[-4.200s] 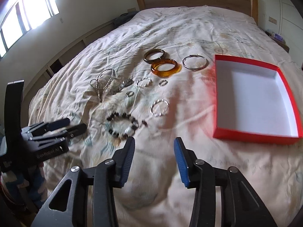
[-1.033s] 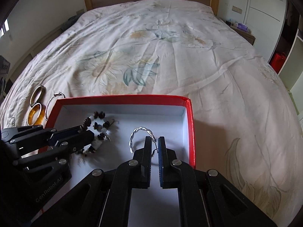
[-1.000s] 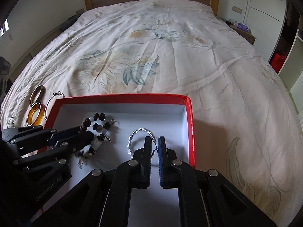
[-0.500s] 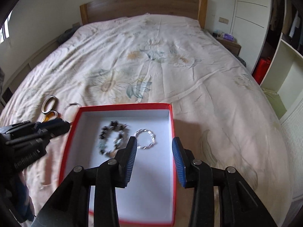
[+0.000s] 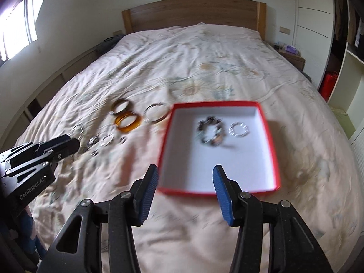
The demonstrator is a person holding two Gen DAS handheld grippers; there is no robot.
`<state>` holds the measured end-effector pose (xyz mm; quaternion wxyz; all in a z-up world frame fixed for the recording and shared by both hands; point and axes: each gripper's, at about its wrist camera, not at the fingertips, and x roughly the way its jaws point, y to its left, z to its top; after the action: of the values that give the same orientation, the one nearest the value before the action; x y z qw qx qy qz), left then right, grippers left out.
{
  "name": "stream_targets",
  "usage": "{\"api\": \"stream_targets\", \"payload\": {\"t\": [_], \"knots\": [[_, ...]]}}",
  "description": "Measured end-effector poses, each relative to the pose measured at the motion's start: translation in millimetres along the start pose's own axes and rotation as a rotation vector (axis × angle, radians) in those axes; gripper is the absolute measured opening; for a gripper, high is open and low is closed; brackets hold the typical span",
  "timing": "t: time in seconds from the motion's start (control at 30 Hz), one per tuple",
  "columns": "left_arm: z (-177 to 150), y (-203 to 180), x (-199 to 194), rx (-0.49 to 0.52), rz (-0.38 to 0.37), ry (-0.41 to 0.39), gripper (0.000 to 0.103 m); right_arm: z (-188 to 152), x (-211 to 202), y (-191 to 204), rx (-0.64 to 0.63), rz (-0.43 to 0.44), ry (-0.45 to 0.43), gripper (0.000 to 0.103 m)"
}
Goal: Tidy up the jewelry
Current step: 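Withdraw both grippers from the box back toward the jewelry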
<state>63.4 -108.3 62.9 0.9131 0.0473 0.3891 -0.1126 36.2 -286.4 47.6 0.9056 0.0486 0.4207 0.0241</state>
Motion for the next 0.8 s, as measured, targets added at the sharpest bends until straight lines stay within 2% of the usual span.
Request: {"api": "stream_targets", "payload": {"t": [0.13, 0.33, 0.53, 0.67, 0.8], "knots": [[-19, 24, -15, -0.038, 0.017, -0.001, 0.02, -19, -9, 22, 0.001, 0.02, 0.001, 0.055], [-40, 49, -38, -0.057, 0.04, -0.017, 0.02, -35, -26, 46, -0.009, 0.036, -0.019, 0.056], [-54, 69, -48, -0.077, 0.049, -0.016, 0.02, -37, -37, 62, -0.019, 0.046, -0.05, 0.059], [-63, 88, -45, -0.13, 0.037, -0.001, 0.035, -36, -33, 69, -0.034, 0.064, -0.053, 0.06], [-74, 112, -33, -0.188, 0.058, 0.029, 0.035, -35, -20, 74, -0.044, 0.085, -0.039, 0.06]]}}
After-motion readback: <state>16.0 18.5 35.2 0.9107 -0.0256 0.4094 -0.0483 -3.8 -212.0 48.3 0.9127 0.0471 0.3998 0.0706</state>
